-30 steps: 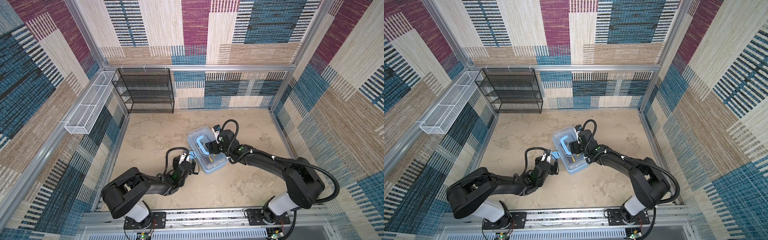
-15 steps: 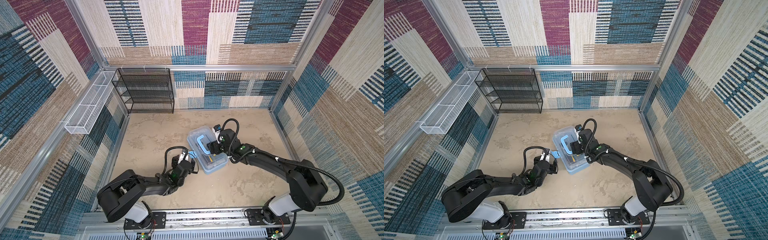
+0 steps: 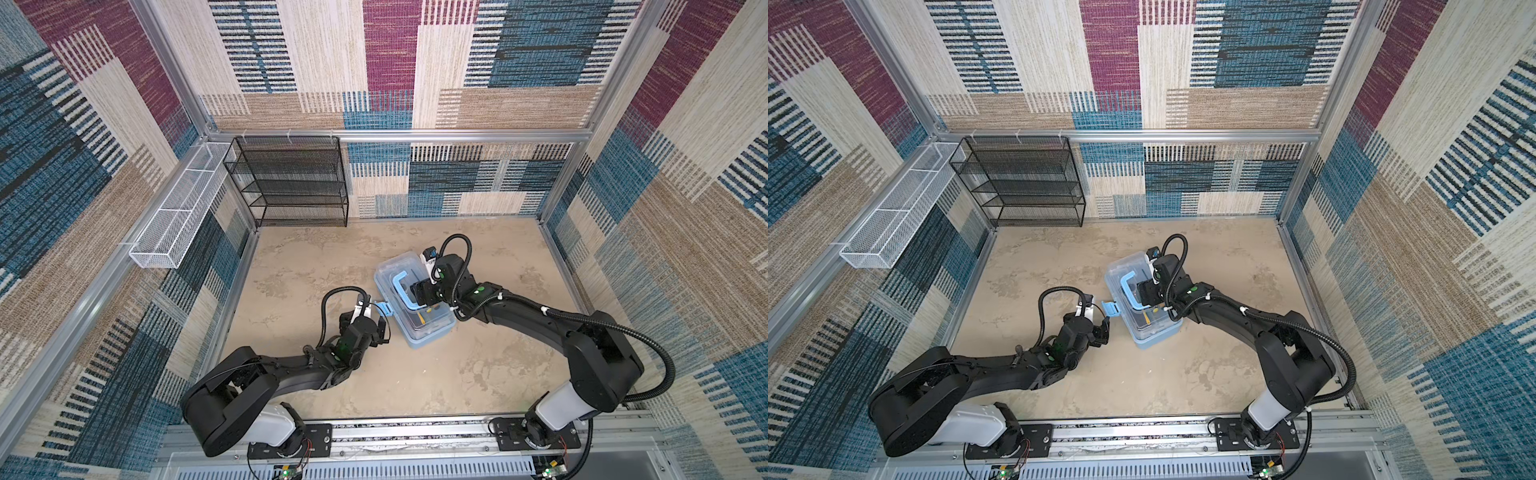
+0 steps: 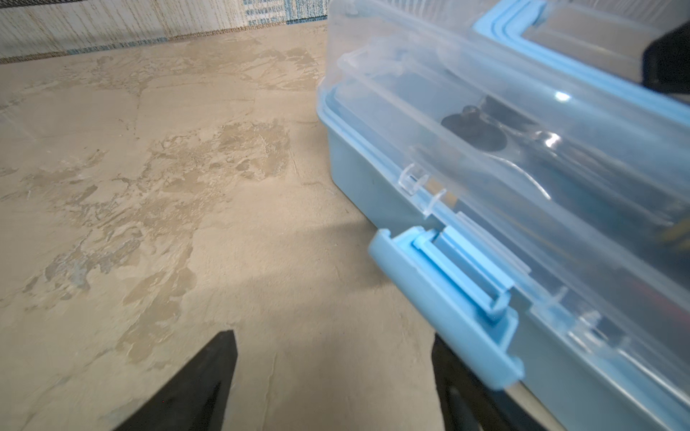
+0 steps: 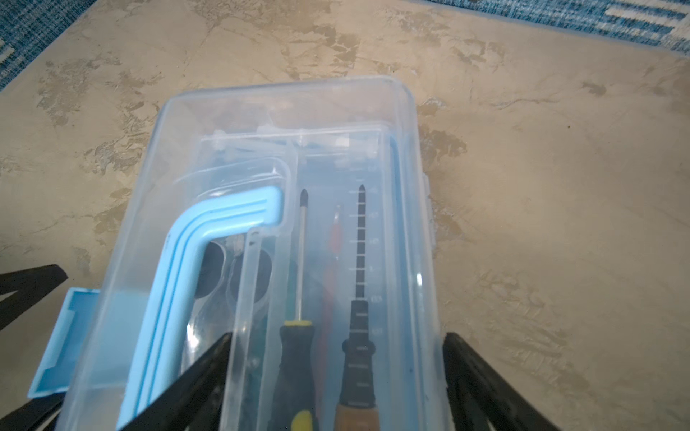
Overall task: Pack the tool kit
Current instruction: 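Push the blue latch flap up onto the lid rim with the left gripper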
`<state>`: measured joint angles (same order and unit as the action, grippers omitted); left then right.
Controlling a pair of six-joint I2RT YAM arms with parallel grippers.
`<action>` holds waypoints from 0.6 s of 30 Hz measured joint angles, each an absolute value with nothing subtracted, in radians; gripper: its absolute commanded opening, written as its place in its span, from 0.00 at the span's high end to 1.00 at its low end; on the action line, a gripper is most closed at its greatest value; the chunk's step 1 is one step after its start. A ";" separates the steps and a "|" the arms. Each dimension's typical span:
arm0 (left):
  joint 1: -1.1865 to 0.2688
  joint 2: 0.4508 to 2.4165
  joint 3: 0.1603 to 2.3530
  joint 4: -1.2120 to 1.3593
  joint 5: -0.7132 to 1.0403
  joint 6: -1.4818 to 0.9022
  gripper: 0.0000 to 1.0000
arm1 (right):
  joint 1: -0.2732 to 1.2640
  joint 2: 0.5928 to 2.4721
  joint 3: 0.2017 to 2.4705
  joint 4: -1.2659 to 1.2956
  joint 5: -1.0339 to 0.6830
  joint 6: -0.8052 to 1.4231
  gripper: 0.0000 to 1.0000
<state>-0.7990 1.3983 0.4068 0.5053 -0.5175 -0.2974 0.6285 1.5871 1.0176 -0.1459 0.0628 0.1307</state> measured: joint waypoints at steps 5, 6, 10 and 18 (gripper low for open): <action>-0.793 1.399 0.407 0.505 -0.493 -0.319 0.15 | 0.636 1.576 1.026 -0.169 0.088 0.130 0.10; -0.792 1.399 0.407 0.505 -0.491 -0.320 0.15 | 0.638 1.568 1.026 -0.181 0.090 0.130 0.09; -0.785 1.380 0.395 0.505 -0.489 -0.331 0.15 | 0.638 1.532 1.028 -0.205 0.104 0.130 0.08; -0.765 1.361 0.390 0.505 -0.449 -0.341 0.15 | 0.638 1.499 1.033 -0.205 0.104 0.135 0.13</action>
<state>-0.7654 1.3609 0.3897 0.5053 -0.4488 -0.3412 0.6380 1.4990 1.0332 -0.2050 0.1043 0.1349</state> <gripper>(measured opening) 0.858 0.896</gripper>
